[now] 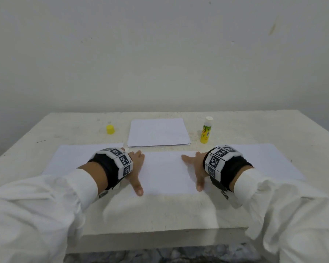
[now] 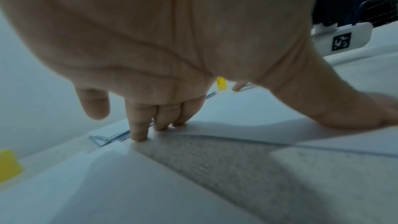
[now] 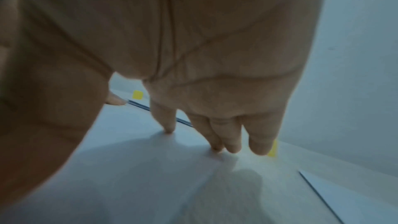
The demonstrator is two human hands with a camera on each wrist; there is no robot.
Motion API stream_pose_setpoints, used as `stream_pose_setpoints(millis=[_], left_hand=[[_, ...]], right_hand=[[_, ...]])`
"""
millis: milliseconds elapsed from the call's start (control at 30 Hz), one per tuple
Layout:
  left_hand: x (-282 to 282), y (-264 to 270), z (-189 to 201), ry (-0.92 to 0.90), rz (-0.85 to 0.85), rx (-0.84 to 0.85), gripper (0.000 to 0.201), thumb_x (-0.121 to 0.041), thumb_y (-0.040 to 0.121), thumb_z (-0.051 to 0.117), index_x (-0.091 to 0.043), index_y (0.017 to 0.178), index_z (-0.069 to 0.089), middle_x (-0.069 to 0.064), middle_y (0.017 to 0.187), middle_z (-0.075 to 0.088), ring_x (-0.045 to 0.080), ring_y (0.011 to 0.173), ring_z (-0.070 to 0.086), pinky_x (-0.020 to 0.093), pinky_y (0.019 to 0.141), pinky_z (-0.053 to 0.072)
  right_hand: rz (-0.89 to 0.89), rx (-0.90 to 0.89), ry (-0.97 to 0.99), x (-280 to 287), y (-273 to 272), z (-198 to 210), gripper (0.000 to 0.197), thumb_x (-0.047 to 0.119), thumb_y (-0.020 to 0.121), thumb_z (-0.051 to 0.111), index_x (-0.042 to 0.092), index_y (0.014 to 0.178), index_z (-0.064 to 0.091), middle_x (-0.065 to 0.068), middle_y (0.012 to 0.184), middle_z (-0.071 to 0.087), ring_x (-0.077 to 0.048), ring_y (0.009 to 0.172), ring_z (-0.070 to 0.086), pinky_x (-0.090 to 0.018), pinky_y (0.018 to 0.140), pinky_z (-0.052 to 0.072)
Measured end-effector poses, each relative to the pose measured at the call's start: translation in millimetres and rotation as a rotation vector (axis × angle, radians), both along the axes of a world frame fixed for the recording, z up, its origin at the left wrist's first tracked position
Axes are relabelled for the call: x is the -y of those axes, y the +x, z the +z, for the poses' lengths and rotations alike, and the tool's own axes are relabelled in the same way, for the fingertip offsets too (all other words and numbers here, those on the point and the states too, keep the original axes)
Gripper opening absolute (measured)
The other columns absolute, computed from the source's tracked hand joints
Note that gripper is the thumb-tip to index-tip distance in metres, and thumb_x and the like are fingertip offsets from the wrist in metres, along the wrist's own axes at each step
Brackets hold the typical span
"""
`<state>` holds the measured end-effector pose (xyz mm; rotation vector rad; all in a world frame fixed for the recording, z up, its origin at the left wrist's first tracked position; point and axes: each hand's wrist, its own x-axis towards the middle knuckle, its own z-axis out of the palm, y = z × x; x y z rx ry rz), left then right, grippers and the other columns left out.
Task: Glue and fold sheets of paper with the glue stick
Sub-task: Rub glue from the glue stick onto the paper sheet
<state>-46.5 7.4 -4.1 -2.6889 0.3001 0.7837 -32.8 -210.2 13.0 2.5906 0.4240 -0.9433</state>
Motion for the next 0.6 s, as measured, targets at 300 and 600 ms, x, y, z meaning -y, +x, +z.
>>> stream_pose_setpoints(millis=[300,600], left_hand=[[-9.3,-1.0,-8.9,0.002,0.002,0.06,0.136,-0.081,0.049,0.069,-0.023,0.151,0.001,0.005,0.157,0.008,0.028,0.144,0.008,0.055,0.114,0.015],[-13.1,-0.1,-8.5,-0.013,0.015,0.034,0.139,-0.081,0.05,0.068,-0.021,0.152,-0.003,0.006,0.159,0.003,0.028,0.146,0.003,0.056,0.114,0.013]], right_hand=[[0.35,0.025,0.147,-102.5,-31.7,-17.4,0.083,0.056,0.09,0.049,0.034,0.151,-0.004,-0.01,0.159,-0.008,-0.031,0.146,0.007,-0.053,0.114,0.015],[0.098,0.014,0.064,-14.2,1.6,-7.3,0.127,0.056,0.07,0.074,0.017,0.15,-0.016,-0.006,0.158,-0.018,-0.024,0.147,-0.005,-0.048,0.117,0.006]])
